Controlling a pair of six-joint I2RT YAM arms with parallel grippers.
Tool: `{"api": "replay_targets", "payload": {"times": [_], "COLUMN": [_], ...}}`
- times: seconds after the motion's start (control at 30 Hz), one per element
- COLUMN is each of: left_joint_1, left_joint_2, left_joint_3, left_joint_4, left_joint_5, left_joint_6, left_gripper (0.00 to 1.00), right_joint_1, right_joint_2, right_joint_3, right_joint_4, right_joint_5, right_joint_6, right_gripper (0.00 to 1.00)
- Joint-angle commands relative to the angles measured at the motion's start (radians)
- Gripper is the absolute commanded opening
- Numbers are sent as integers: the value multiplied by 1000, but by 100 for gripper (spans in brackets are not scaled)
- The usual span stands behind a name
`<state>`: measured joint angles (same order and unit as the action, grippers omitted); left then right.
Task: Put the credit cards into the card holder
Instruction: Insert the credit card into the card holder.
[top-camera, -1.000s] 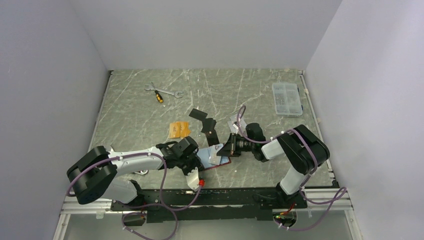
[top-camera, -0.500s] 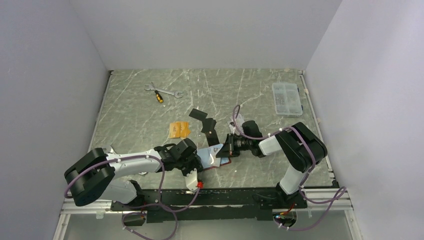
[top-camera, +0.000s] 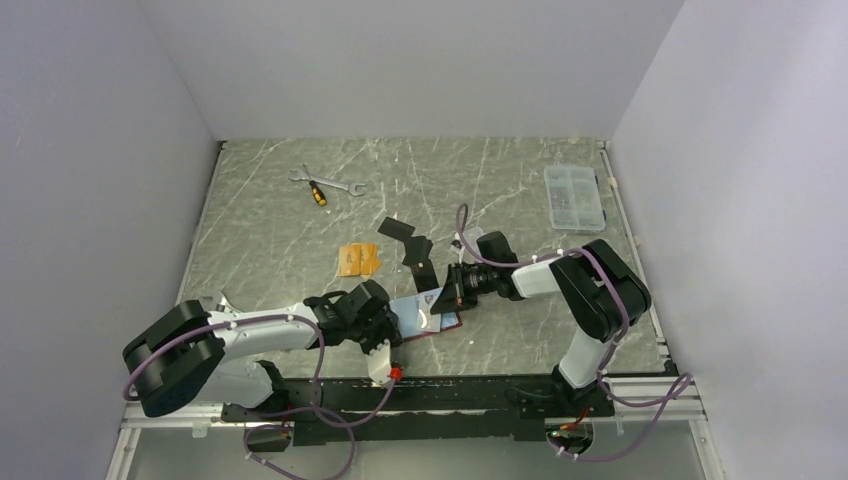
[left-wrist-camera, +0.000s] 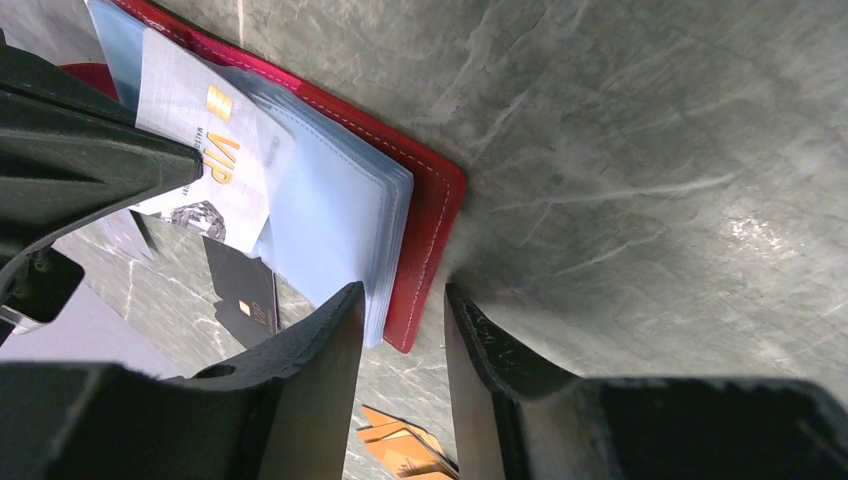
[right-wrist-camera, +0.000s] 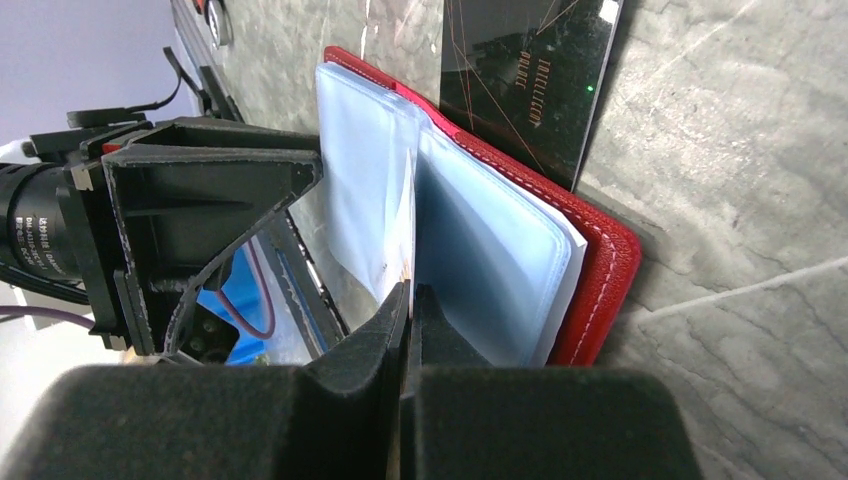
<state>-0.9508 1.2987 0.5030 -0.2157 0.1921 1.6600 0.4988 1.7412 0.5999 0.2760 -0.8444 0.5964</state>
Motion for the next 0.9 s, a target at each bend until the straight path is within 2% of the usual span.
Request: {"api": "replay_targets", "payload": {"times": [0.0, 0.23, 0.87], "left_joint_1": [3, 6, 9], "left_joint_2": [20, 5, 28], "left_joint_3": [-64, -57, -39], "left_joint_4": [-139, -119, -110], "left_joint_5": [-19, -42, -55], "left_joint_6": [-6, -24, -23], "left_gripper": [41, 37, 36], "right_joint_1": [7, 9, 23], "right_joint_2": [18, 11, 60], "right_joint_3": [22, 10, 79], "right_joint_4": [-122, -116, -136], "right_joint_5": [30, 7, -7], "right_joint_6": [-99, -104, -128], "right_gripper": [0, 0, 0]}}
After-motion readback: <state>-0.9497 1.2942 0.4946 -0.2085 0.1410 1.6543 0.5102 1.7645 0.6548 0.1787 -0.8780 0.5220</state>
